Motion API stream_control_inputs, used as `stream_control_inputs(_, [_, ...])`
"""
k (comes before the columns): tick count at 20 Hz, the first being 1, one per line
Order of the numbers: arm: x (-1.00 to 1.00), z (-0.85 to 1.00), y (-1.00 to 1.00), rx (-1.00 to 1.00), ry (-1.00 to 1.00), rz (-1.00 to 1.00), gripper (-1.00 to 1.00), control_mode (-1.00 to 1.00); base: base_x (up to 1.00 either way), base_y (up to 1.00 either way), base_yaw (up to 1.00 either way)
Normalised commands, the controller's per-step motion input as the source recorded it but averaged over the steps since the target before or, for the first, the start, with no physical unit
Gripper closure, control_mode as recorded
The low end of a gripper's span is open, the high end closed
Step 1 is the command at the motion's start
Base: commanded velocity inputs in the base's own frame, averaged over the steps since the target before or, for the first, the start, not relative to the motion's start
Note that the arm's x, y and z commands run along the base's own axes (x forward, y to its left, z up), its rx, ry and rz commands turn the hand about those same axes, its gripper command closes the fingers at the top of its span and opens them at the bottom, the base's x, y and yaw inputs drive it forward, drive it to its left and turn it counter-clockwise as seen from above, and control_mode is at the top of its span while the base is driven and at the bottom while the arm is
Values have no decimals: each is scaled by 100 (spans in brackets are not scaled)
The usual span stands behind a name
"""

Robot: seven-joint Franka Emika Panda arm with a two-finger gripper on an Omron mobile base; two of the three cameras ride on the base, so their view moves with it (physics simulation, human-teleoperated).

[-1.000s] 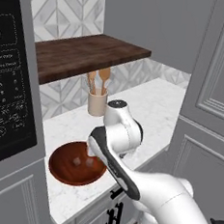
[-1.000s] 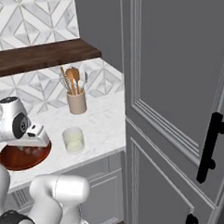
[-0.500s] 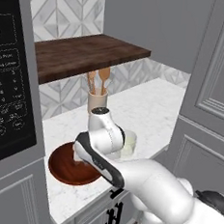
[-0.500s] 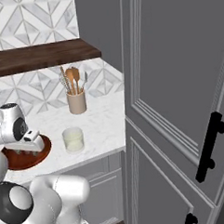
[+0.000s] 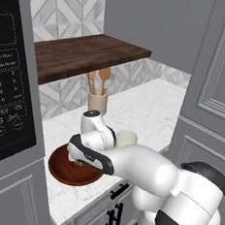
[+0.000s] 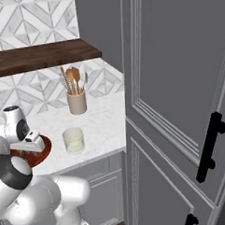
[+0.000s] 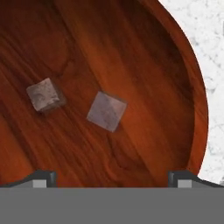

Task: Grab a lemon wedge from the fridge and one ice cube from the ice bowl, and put them in the glass of lemonade.

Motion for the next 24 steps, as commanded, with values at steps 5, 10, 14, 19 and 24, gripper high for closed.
stream_control_inputs(5, [21, -16, 1, 0, 4, 0, -100, -100, 0, 0, 0])
stream_control_inputs(10, [9, -3, 1, -3, 9, -2, -100, -100, 0, 0, 0])
stream_control_inputs(14, [8, -5, 6, -12, 7, 0, -100, -100, 0, 0, 0])
stream_control_inputs(19, [1, -5, 6, -20, 3, 0, -100, -100, 0, 0, 0])
stream_control_inputs(24, [10, 0, 2, -10, 0, 0, -100, -100, 0, 0, 0])
